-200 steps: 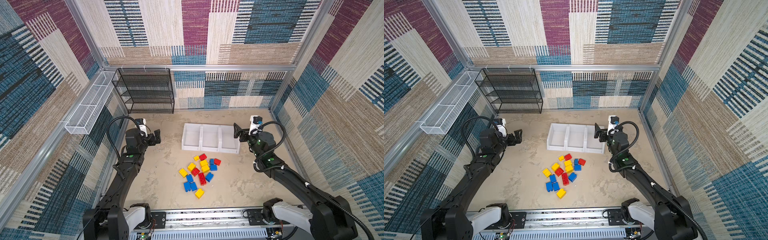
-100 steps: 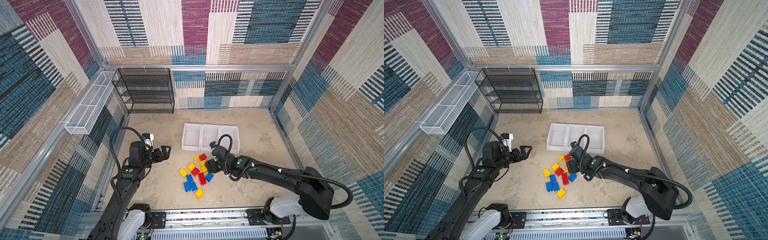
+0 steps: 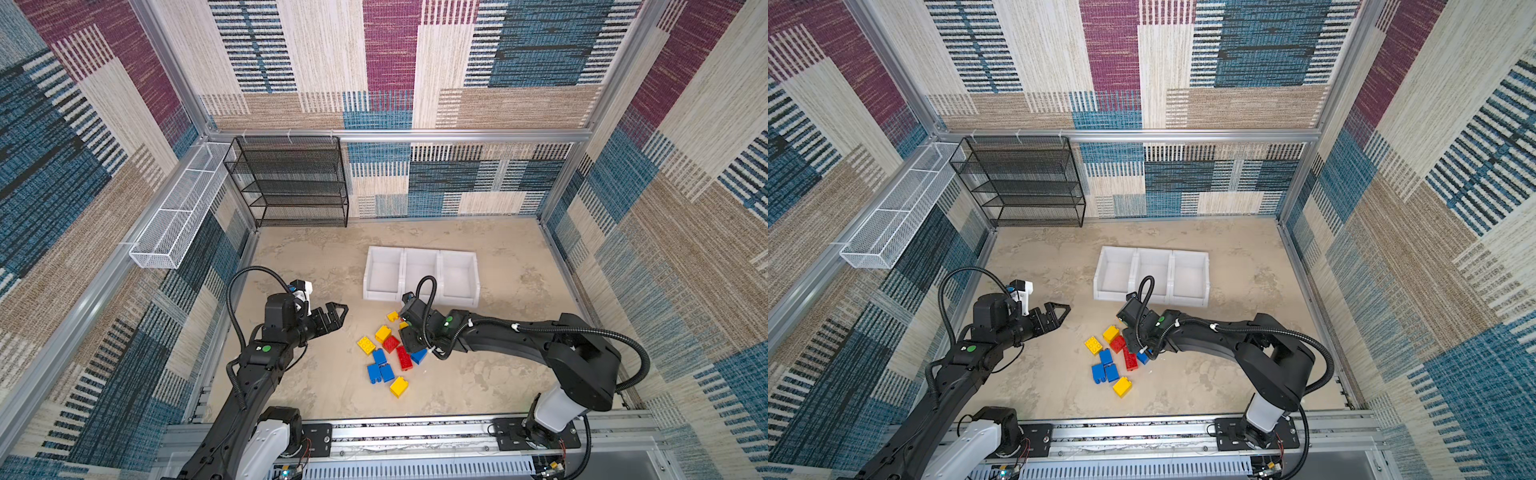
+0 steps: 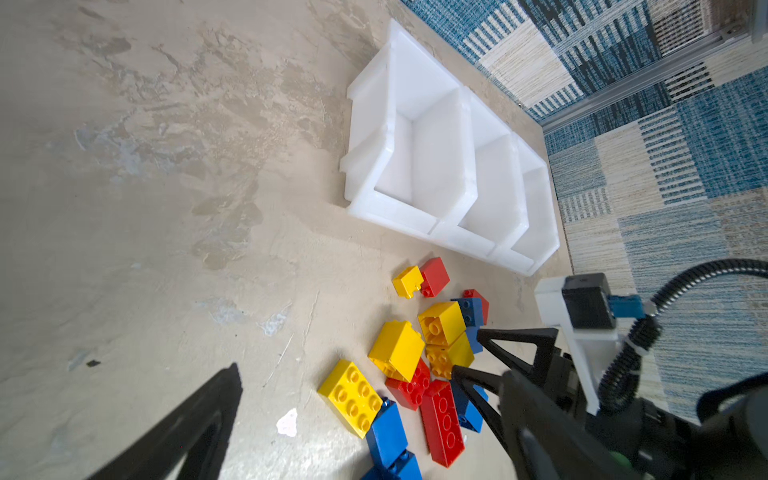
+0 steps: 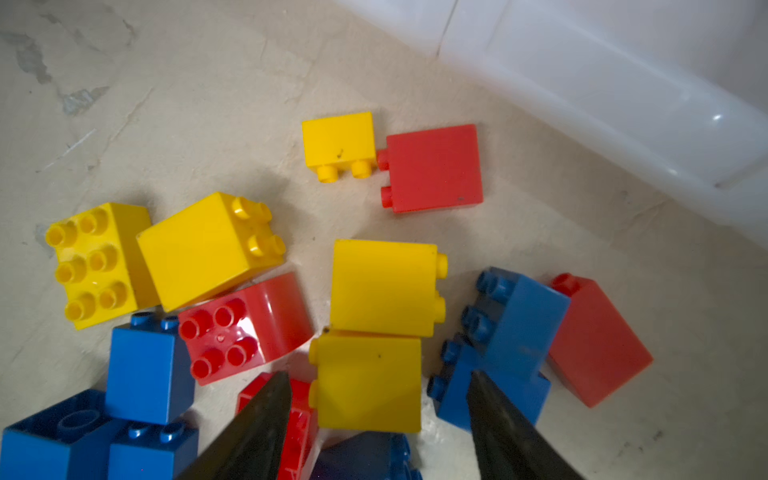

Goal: Sort the legos into containers by color
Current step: 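Reach the right gripper to a yellow brick while the left arm approaches, then lift the yellow brick with the right gripper into the farthest compartment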

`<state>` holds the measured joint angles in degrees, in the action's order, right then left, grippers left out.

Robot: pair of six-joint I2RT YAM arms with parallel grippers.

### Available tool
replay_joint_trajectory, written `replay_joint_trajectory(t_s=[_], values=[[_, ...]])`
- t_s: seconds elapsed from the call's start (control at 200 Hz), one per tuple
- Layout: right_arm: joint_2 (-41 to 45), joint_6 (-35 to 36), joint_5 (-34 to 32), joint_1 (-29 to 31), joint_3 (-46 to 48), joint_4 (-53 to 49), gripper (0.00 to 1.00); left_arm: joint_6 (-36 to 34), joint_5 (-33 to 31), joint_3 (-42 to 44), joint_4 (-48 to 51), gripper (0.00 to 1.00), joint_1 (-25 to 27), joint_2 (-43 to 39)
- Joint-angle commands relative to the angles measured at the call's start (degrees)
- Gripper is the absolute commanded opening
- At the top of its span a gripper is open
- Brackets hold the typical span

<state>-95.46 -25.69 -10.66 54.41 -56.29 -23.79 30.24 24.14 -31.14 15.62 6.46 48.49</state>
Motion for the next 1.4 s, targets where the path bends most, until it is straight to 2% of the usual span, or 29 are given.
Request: replay_joint_trajectory(t_s=[0.0, 0.391, 0.536, 0.626, 0.746, 0.866, 1.142, 1.392], values=[[-1.2, -0.7, 0.1, 0.2, -0.9, 0.3, 0.64, 1.3, 0.6, 0.8, -2.1, 0.99, 0.6, -0.4], [-3.9, -0.5, 0.0, 0.5, -2.7, -0.6, 0.39, 1.5, 1.0, 1.4, -3.0, 0.99, 1.2, -0.5], [-2.6, -0.4, -0.2, 0.6, -3.0, -1.9, 0.34, 1.6, 0.7, 1.6, -3.1, 0.99, 1.3, -0.8], [-0.8, -0.1, -0.6, 0.7, -4.0, -3.9, 0.34, 1.8, 0.9, 1.8, -3.2, 0.98, 1.4, -0.8], [1.9, 2.2, -4.3, 0.4, -6.8, -7.3, 0.33, 2.5, 2.1, 2.0, -3.3, 0.98, 1.5, -0.9], [2.3, 6.3, -5.1, -3.4, -11.1, -7.4, 0.33, 3.6, 3.3, 2.6, -3.3, 0.97, 1.7, -1.2], [-6.6, 13.0, -4.1, -12.7, -22.1, -5.0, 0.33, 5.1, 4.1, 3.6, -3.3, 0.97, 2.2, -1.3], [-11.9, 14.4, -1.4, -16.8, -25.1, -2.9, 0.33, 5.3, 4.6, 3.9, -3.1, 0.96, 3.1, -1.4]])
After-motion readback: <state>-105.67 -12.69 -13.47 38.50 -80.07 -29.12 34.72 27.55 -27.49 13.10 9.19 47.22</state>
